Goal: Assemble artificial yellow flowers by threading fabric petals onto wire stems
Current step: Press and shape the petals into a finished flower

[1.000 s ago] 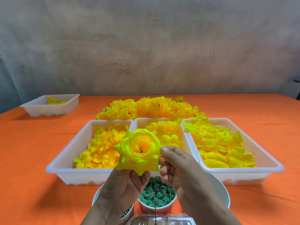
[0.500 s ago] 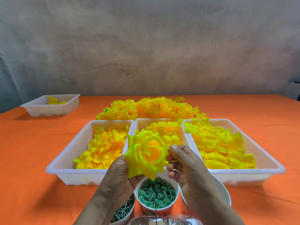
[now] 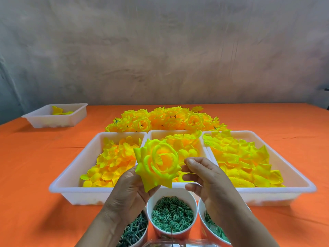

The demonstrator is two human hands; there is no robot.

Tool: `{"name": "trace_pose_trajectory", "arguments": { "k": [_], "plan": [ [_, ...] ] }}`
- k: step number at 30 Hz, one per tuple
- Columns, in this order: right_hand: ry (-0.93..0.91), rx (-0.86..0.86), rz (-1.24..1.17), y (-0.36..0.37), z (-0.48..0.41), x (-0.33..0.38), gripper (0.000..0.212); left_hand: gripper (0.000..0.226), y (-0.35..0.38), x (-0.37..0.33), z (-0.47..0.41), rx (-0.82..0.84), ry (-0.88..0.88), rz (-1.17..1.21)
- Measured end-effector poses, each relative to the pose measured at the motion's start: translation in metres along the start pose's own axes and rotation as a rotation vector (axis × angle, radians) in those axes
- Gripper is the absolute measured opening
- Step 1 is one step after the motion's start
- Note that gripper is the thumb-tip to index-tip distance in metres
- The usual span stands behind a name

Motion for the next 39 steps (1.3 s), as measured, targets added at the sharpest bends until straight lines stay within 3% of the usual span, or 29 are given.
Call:
{"name": "trace_pose_trajectory", "arguments": {
  "k": [3, 7, 13, 15, 19, 25, 30, 39],
  "plan": [
    [0.024, 0.107, 0.009, 0.007, -0.005, -0.001, 0.038, 0.035, 0.008, -0.001, -0.001, 0.037, -0.03, 0.019],
    [-0.001, 0.161, 0.039, 0.015, -0.015, 0.0, 0.049, 0.026, 0.033, -0.006, -0.003, 0.153, -0.031, -0.065],
    [0.001, 0.142, -0.039, 0.004, -0.048, 0.011, 0.038, 0.025, 0.047, -0.009, -0.019, 0.113, -0.045, -0.165],
    [0.006, 0.067, -0.062, -0.013, -0.069, 0.019, 0.037, 0.032, 0.043, -0.009, -0.025, 0.056, -0.066, -0.178],
    [-0.024, -0.218, -0.078, -0.072, -0.133, 0.044, 0.01, 0.038, 0.035, -0.007, -0.033, 0.015, -0.108, -0.266],
    [0.019, -0.576, 0.077, -0.15, -0.226, 0.066, 0.015, 0.027, 0.032, -0.005, -0.04, -0.01, -0.136, -0.28],
    [0.114, -0.671, 0.228, -0.173, -0.28, 0.046, 0.026, 0.005, 0.033, -0.004, -0.043, -0.036, -0.172, -0.305],
    [0.261, -0.781, 0.698, -0.192, -0.318, 0.002, 0.044, 0.006, 0.034, -0.005, -0.044, -0.057, -0.2, -0.355]
  ]
}}
Point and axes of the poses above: each hand's wrist, its own z-axis away from the middle knuckle, its own y-axis out of the palm, x = y × z, the point moved 3 cm from there along -z, towards the middle knuckle, and after that the axes turned 10 degrees about z, right-handed, at the moved point
